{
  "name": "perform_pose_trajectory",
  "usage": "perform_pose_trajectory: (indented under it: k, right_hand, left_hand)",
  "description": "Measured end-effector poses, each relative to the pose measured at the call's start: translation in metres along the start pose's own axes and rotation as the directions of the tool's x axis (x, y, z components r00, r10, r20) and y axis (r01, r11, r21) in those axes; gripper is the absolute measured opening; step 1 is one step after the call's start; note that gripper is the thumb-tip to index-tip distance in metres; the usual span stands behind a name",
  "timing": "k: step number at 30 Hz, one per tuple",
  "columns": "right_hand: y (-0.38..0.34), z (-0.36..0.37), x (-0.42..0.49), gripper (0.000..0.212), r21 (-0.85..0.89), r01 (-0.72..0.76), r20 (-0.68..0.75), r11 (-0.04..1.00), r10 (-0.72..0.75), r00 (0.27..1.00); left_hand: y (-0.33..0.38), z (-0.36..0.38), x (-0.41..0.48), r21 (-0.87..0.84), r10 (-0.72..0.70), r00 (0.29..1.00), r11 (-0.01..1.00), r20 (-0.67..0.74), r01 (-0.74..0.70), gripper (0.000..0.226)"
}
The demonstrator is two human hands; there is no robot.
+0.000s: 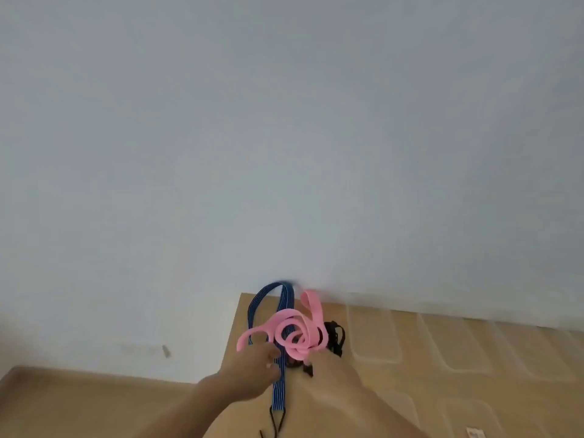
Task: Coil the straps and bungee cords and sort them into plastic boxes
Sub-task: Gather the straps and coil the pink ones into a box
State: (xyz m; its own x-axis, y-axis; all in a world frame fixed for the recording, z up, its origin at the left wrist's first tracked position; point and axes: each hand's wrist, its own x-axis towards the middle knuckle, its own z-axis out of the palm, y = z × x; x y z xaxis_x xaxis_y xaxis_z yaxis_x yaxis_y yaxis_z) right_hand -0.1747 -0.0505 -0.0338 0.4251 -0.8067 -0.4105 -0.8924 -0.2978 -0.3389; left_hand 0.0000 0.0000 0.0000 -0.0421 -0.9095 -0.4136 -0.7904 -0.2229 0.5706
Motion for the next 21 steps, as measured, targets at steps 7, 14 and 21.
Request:
perform_pose_trajectory:
  k: [7, 14, 21]
  right_hand:
    - [-0.007, -0.014, 0.053, 0.031, -0.080, -0.149, -0.413, 0.986, 0.103, 0.905]
    - [-0.012, -0.033, 0.058, 0.026, 0.265, 0.080, -0.413, 0.961, 0.038, 0.910]
    - [-0.037, -0.102, 0.030, 0.021, 0.682, 0.432, -0.476, 0.591, -0.090, 0.875]
  left_hand:
    - [-0.042, 0.014, 0.022, -0.155, -0.136, 0.987, 0.980, -0.087, 0.122, 0.039]
    - [-0.033, 0.001, 0.027, -0.183, -0.101, 0.952, 0.982, -0.288, 0.049, 0.068]
    - [0.021, -0.041, 0.030, -0.456, 0.082, 0.982, 0.877, -0.170, -0.152, 0.042]
